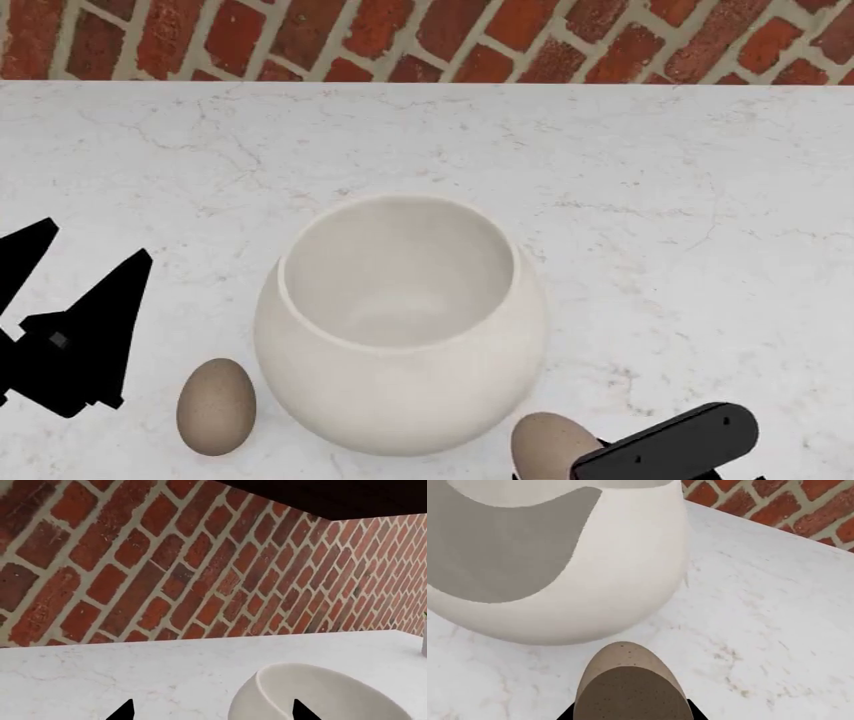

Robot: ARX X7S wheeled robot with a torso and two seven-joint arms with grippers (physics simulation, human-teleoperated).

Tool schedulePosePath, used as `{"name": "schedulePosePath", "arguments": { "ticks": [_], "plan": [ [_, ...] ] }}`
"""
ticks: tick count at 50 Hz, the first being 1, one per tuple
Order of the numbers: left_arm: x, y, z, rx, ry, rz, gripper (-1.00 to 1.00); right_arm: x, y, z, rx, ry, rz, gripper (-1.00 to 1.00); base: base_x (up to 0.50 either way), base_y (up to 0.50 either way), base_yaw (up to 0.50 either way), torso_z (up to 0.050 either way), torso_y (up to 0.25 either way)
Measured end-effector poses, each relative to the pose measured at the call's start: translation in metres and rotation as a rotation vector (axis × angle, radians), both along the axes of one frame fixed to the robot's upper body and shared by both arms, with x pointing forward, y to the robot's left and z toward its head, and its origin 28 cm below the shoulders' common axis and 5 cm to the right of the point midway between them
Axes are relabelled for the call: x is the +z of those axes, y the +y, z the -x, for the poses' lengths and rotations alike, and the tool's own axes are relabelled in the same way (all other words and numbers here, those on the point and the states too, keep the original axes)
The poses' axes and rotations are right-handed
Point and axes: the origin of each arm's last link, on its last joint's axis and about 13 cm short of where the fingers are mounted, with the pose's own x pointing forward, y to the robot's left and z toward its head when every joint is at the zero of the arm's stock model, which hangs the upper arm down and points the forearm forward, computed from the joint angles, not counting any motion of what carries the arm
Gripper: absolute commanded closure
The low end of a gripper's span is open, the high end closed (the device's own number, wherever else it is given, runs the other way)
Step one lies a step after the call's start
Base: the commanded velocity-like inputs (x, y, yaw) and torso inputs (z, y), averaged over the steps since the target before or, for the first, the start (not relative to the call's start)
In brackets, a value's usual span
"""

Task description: Place the eggs and milk next to the bowl.

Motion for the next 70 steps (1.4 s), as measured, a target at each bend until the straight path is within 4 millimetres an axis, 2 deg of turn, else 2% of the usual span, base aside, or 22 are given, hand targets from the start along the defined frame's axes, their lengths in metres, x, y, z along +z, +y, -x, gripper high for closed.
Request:
{"name": "schedulePosePath", "arguments": {
  "ticks": [33,56,57,70],
  "plan": [
    [-0.002,0.001,0.001,0.005,0.006,-0.006,-1.0,-0.013,0.0,-0.008,0.001,0.032,-0.02,1.0,0.0,0.0,0.0,0.0,0.0],
    [-0.004,0.001,-0.001,0.008,0.01,-0.011,-1.0,-0.014,-0.001,-0.013,0.01,0.029,-0.033,1.0,0.0,0.0,0.0,0.0,0.0],
    [-0.004,0.001,-0.001,0.008,0.01,-0.011,-1.0,-0.014,-0.001,-0.013,0.01,0.029,-0.033,-1.0,0.0,0.0,0.0,0.0,0.0],
    [-0.004,0.0,-0.001,0.007,0.011,-0.012,-1.0,-0.015,-0.001,-0.014,0.024,0.032,-0.028,-1.0,0.0,0.0,0.0,0.0,0.0]
  ]
}}
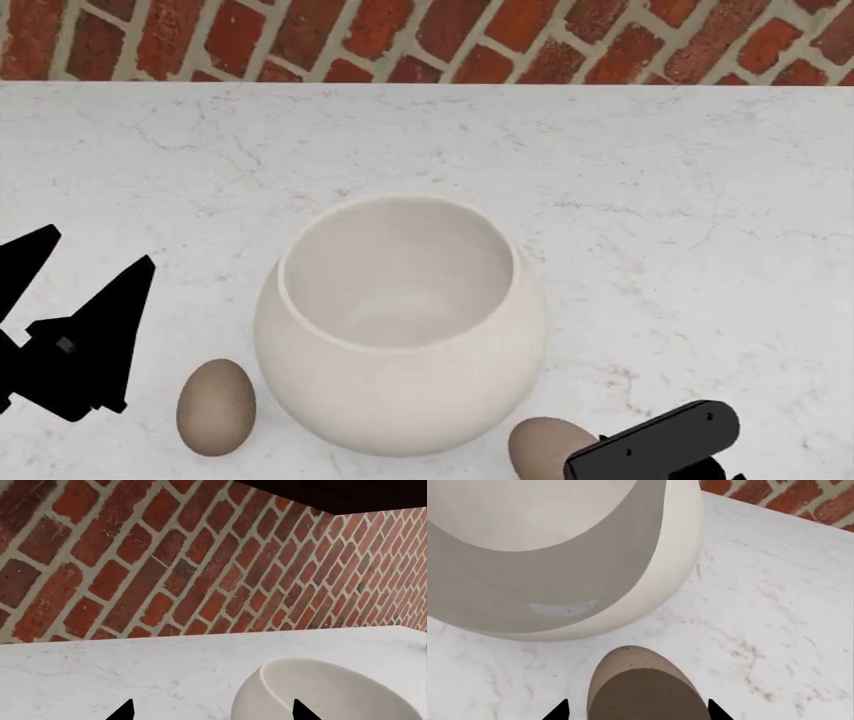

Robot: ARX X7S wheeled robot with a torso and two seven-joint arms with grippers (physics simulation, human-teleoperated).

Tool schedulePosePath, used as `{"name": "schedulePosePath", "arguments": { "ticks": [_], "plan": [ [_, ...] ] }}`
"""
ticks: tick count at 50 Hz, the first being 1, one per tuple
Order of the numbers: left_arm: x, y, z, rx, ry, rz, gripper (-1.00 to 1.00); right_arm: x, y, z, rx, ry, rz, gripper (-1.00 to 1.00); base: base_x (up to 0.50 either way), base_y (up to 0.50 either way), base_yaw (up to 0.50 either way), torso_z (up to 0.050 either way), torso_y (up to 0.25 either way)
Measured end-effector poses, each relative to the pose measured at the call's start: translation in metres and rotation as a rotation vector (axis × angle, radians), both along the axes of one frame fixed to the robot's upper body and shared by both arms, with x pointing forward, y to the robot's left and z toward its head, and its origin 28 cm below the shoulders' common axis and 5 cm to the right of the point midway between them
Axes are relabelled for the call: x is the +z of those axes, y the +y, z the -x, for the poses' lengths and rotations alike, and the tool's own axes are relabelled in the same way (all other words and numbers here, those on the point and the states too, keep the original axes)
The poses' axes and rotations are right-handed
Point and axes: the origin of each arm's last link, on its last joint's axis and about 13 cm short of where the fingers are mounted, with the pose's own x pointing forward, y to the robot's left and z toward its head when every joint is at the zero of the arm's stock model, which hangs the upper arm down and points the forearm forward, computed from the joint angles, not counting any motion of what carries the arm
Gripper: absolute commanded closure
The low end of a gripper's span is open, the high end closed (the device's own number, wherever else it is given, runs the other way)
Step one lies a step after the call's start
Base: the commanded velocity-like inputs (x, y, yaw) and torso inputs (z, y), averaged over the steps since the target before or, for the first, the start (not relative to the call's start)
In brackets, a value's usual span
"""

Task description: Place the eggs and milk next to the bowl.

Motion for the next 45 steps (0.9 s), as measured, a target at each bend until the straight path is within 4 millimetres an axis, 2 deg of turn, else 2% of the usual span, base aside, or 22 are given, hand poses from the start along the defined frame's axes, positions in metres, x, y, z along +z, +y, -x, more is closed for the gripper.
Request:
{"name": "schedulePosePath", "arguments": {
  "ticks": [14,45],
  "plan": [
    [0.0,0.0,0.0,-0.001,0.0,0.001,-1.0,0.003,0.001,0.002,0.01,0.0,0.013,-1.0,0.0,0.0,0.0,0.0,0.0],
    [0.002,-0.001,0.002,-0.005,-0.005,0.002,-1.0,0.045,0.004,0.023,0.033,-0.11,0.029,-1.0,0.0,0.0,0.0,0.0,0.0]
  ]
}}
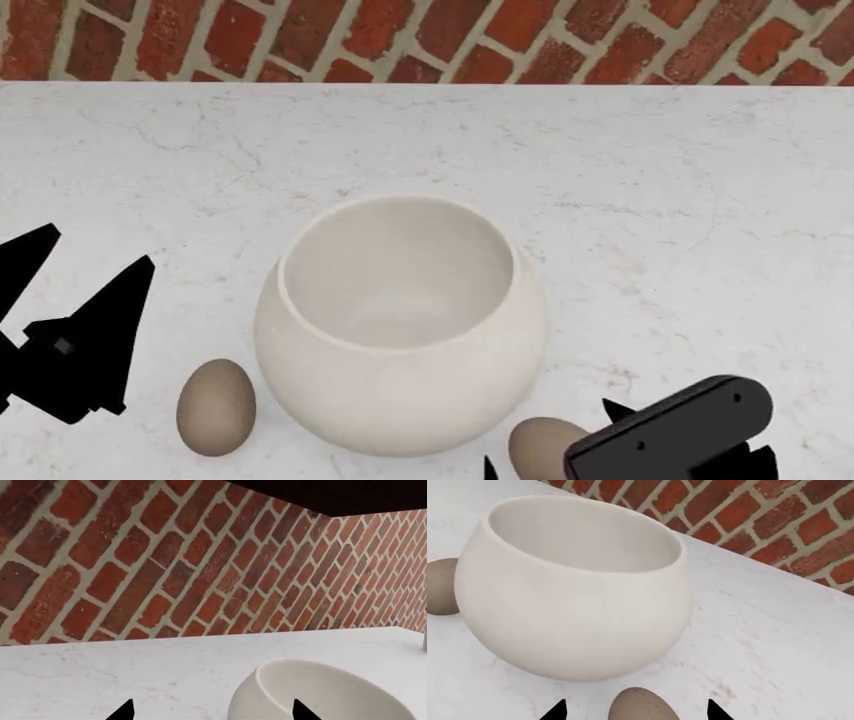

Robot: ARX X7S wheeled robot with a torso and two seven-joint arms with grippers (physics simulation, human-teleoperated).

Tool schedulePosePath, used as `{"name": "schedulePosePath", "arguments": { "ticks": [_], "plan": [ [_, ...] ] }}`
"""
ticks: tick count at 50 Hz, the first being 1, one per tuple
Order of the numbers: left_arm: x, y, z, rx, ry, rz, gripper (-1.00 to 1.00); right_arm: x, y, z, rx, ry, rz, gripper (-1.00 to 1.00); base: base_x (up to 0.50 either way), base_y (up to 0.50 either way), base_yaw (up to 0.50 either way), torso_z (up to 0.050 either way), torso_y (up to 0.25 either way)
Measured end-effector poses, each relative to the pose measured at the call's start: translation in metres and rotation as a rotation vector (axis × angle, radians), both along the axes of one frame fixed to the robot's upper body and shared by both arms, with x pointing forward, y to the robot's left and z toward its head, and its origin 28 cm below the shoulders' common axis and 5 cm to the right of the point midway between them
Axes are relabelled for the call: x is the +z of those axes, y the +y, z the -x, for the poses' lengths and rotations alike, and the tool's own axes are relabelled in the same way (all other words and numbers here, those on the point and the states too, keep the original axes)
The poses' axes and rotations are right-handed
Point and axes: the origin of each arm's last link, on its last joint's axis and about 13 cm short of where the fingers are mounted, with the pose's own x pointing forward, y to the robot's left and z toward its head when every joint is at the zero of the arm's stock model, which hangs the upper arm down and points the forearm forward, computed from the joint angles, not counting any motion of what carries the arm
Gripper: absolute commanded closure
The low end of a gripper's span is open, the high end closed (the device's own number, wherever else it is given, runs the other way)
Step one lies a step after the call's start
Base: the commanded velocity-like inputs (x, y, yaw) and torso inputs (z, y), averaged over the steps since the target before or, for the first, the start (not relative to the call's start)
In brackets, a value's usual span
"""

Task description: Place the eggs and milk next to the bowl.

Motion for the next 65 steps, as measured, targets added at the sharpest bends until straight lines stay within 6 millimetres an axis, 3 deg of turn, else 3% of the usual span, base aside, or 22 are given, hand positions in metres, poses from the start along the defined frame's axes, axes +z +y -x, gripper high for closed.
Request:
{"name": "schedulePosePath", "arguments": {
  "ticks": [37,65],
  "plan": [
    [0.003,0.002,0.001,0.013,-0.014,0.003,-1.0,0.043,-0.001,0.033,-0.047,-0.155,0.03,-1.0,0.0,0.0,0.0,0.0,0.0],
    [0.005,0.002,0.002,0.037,-0.025,0.005,-1.0,0.058,-0.004,0.058,-0.216,-0.298,0.015,-1.0,0.0,0.0,0.0,0.0,0.0]
  ]
}}
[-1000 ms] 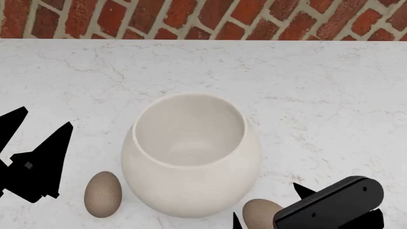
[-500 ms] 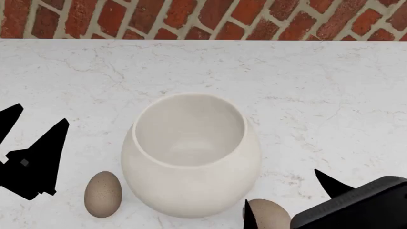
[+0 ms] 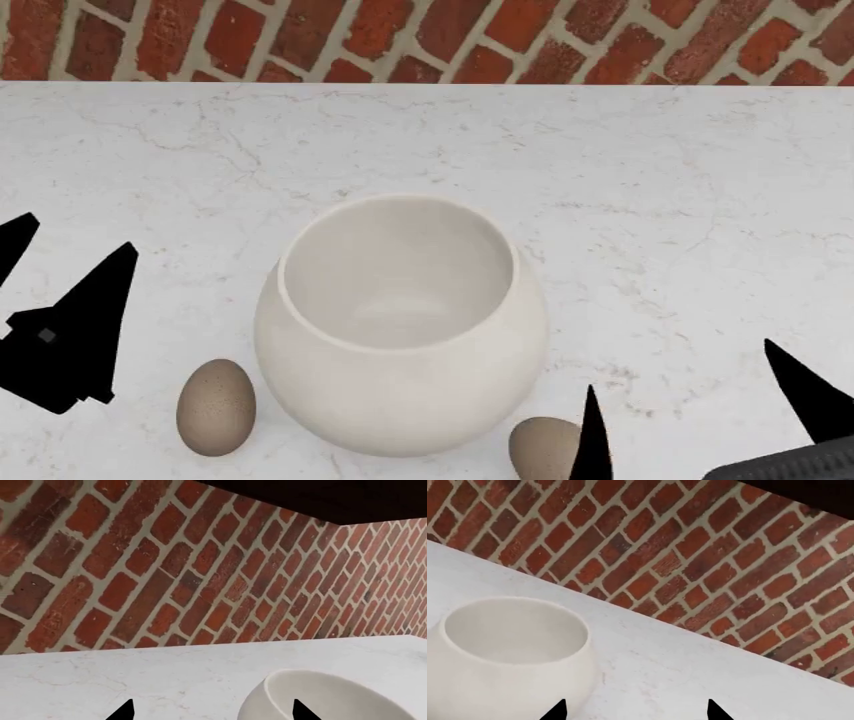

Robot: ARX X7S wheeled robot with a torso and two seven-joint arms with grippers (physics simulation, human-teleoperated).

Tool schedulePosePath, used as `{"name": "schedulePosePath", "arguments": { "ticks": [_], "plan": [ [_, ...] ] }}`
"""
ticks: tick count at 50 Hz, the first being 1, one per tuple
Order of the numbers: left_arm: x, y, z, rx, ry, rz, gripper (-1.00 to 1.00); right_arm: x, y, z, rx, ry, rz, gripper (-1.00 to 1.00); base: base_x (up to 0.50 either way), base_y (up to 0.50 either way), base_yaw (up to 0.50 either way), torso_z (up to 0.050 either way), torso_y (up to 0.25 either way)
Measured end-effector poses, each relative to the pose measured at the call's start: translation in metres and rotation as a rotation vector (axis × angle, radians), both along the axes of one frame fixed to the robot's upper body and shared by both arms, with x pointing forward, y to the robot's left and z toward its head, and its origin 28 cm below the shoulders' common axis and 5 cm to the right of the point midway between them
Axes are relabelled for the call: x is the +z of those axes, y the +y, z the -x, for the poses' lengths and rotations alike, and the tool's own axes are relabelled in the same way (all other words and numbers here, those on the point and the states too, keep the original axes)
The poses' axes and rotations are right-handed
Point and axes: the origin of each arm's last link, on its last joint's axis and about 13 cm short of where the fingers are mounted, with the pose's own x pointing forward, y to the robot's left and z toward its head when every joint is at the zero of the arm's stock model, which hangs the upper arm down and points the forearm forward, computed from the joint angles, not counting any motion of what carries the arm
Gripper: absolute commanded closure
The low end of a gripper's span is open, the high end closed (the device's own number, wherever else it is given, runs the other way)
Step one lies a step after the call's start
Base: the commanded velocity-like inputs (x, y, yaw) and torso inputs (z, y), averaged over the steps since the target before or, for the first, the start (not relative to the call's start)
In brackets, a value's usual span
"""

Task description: Place the eggs and milk next to the bowl.

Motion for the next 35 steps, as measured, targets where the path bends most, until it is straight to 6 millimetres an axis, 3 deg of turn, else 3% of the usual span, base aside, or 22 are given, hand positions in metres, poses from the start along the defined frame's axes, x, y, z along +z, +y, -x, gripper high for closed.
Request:
{"name": "schedulePosePath", "arguments": {
  "ticks": [35],
  "plan": [
    [-0.0017,0.0056,-0.0066,0.066,-0.02,-0.004,-1.0,0.0006,0.0096,-0.003,-0.351,-0.091,-0.042,-1.0,0.0,0.0,0.0,0.0,0.0]
  ]
}}
